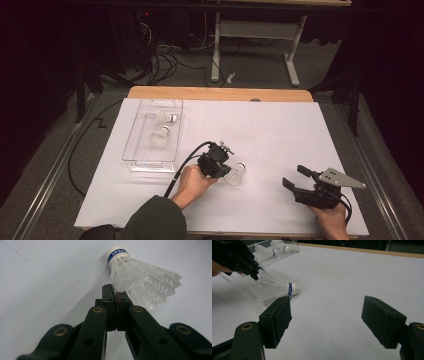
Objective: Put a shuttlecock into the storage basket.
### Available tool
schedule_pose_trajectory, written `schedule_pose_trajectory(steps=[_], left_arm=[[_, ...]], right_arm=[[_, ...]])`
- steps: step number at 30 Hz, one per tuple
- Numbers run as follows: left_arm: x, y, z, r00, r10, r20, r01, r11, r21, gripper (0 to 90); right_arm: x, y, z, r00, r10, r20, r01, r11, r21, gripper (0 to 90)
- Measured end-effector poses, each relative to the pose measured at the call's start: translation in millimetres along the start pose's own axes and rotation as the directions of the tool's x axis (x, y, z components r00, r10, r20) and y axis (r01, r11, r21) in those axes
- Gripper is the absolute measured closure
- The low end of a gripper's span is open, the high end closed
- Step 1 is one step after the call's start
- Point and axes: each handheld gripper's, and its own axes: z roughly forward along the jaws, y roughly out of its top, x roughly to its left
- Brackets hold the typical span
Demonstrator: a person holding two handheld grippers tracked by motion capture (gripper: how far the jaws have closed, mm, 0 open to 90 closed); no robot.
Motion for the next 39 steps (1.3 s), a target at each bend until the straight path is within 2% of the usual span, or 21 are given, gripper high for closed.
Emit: schedule_pose_trajectory(steps=[15, 18, 39], left_arm=[[-0.1, 3.1, -4.8, 0.9997, 0.019, 0.016, -0.019, 0.9998, -0.005, 89.4], [-1.0, 2.9, -6.0, 0.9997, 0.022, 0.012, -0.021, 0.9996, -0.018, 89.4], [-0.1, 1.9, -18.7, 0.9993, 0.022, 0.031, -0.021, 0.9989, -0.041, 89.4]], right_arm=[[0.0, 0.0, 0.0, 1.0, 0.0, 0.001, 0.0, 1.0, 0.0, 24.2], [-0.2, 0.1, -0.2, 1.0, -0.003, 0.002, 0.003, 1.0, -0.002, 24.1], [0.2, 0.2, -0.6, 1.0, -0.001, 0.0, 0.001, 1.0, -0.005, 24.1]])
